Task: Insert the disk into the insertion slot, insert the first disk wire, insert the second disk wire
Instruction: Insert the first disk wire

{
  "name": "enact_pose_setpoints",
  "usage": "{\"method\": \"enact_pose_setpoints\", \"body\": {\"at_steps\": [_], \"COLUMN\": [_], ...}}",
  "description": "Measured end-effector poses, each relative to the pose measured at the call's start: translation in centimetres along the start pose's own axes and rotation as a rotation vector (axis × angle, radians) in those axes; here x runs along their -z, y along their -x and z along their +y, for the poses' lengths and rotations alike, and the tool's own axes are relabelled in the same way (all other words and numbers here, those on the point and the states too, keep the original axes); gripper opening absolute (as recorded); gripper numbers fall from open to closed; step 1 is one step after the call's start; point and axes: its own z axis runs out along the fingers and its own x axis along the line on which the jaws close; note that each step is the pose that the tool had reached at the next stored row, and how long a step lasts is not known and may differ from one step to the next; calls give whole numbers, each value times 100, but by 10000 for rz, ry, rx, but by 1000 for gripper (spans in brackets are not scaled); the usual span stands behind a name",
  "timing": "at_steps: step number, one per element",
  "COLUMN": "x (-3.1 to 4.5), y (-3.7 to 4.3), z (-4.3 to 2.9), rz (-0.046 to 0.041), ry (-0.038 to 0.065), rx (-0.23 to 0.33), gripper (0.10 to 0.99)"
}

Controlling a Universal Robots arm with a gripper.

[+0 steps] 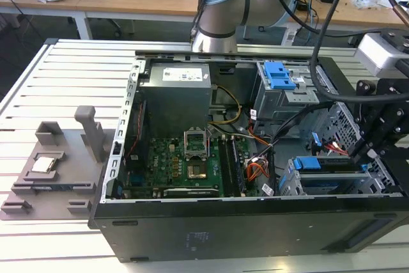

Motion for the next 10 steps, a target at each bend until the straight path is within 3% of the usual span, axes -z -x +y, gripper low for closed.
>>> {"method": "enact_pose_setpoints", "body": {"at_steps": [3, 10], "x": [-4, -7], "y": [-85, -138], "z": [5, 9], "rz": [0, -1], "ry": [0, 1], "rx": [0, -32], "gripper": [169, 169]}}
